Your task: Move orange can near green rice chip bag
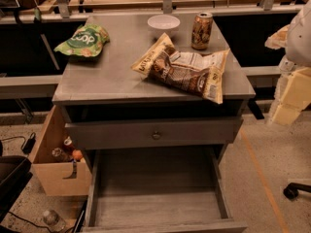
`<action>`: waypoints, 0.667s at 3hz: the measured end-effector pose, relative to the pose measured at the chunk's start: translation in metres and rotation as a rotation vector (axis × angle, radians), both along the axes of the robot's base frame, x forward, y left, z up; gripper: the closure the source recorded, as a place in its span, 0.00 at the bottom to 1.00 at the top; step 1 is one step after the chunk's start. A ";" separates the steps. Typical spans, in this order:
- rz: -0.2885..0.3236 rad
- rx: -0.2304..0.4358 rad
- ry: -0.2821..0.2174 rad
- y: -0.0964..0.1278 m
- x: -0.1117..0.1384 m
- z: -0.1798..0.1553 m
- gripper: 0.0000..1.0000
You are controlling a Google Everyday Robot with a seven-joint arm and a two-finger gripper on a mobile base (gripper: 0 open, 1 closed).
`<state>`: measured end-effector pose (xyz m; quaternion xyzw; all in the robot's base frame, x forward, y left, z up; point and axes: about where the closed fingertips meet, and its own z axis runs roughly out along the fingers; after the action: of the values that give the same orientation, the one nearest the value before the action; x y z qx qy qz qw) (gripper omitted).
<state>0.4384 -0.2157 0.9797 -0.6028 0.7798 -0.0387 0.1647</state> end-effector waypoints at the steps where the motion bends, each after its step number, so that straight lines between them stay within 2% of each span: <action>1: 0.000 0.000 0.000 0.000 0.000 0.000 0.00; 2: -0.044 0.026 -0.012 -0.002 0.004 0.002 0.00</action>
Offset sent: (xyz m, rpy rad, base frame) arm 0.0088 -0.0068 -0.0017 0.0600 -0.0056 -0.1025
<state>0.4421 -0.2181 0.9814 -0.5829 0.7924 -0.0358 0.1761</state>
